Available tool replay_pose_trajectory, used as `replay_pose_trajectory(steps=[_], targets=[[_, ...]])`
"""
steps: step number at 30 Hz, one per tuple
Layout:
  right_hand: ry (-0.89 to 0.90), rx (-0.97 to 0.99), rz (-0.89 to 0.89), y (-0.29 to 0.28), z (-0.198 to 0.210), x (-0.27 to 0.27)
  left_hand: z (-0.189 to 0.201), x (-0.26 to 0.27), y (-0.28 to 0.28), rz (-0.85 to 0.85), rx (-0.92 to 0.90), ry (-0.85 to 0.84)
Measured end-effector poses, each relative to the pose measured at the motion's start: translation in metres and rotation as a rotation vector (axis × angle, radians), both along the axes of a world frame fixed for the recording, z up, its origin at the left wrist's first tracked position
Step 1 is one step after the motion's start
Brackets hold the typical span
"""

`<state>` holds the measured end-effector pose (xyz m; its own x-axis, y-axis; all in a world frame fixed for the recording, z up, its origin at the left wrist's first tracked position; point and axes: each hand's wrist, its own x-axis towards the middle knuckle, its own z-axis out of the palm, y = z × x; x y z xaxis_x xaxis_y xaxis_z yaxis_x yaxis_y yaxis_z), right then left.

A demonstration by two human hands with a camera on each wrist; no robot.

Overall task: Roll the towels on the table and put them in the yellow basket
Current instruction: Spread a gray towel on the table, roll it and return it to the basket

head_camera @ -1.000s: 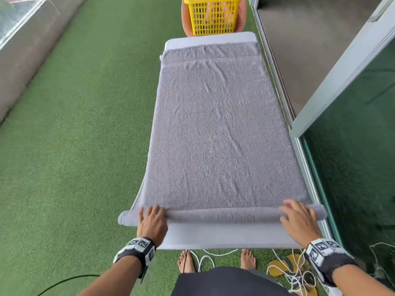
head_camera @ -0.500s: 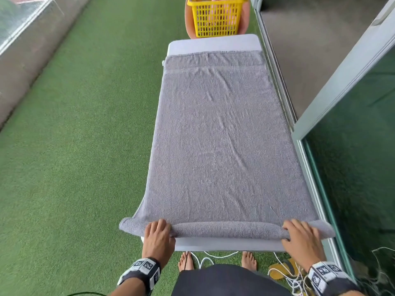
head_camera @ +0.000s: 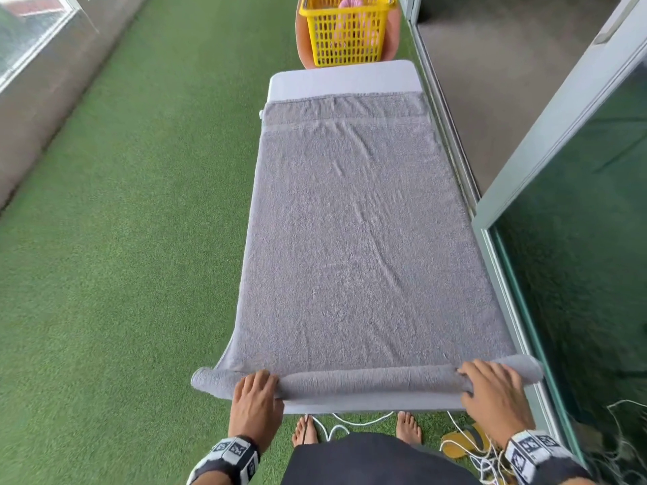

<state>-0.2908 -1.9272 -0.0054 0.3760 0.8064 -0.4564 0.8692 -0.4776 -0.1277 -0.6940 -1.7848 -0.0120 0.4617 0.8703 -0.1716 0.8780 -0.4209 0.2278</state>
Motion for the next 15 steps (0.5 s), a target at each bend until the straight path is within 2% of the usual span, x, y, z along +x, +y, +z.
replay_pose_trajectory(steps=[4, 7, 12, 15], targets=[[-0.047, 0.093, 0.014, 0.033, 0.014, 0.01, 0.0, 0.011, 0.032, 0.099, 0.049, 0.044], [0.008, 0.241, -0.065, 0.04, 0.013, 0.013, -0.003, 0.017, 0.041, 0.131, -0.026, 0.041], [0.011, 0.028, 0.046, 0.002, -0.006, -0.002, -0.01, 0.008, 0.01, 0.042, -0.1, 0.084], [0.012, 0.023, -0.004, -0.014, -0.011, -0.009, -0.015, -0.001, -0.008, 0.03, -0.072, 0.088]])
